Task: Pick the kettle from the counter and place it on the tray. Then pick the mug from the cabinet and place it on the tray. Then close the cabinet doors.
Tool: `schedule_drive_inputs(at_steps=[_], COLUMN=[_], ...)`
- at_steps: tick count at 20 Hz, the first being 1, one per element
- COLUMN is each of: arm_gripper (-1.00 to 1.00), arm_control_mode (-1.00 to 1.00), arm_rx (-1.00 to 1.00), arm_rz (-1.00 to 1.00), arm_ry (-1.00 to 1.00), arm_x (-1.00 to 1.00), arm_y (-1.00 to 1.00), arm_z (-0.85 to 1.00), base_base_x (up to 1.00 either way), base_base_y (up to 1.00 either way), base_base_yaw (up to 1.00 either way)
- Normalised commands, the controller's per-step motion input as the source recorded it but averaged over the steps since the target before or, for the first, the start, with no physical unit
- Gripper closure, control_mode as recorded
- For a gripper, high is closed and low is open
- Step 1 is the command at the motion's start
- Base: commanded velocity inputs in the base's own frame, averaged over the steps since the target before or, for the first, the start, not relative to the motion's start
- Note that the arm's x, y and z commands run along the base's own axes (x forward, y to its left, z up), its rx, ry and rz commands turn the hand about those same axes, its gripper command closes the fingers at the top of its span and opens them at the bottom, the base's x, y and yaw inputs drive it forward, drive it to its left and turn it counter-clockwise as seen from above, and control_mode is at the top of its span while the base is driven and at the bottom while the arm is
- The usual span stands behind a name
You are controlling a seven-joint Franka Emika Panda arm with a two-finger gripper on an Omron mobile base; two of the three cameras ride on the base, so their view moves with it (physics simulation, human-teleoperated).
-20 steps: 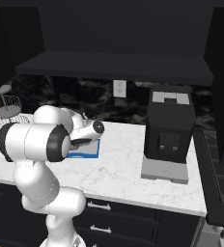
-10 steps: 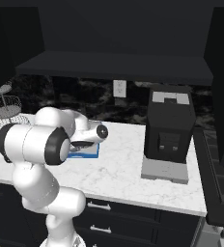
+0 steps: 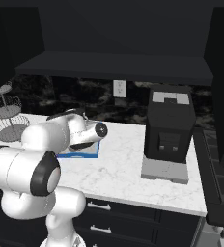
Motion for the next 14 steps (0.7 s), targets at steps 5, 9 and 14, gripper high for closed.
schedule_drive_inputs(at_steps=[5, 9, 14], arm_gripper=[-1.00, -1.00, -1.00], arm_control_mode=[-1.00, -1.00, -1.00], arm_rx=[0.00, 0.00, 0.00], arm_rz=[-0.10, -0.13, -0.17], arm_ry=[0.00, 0.00, -0.11], arm_x=[-0.33, -0.48, -0.63], arm_y=[0.00, 0.00, -0.02], arm_z=[0.80, 0.71, 0.59], base_base_x=[0.00, 0.00, 0.00], base_base_y=[0.00, 0.00, 0.00], base_base_yaw=[0.00, 0.00, 0.00])
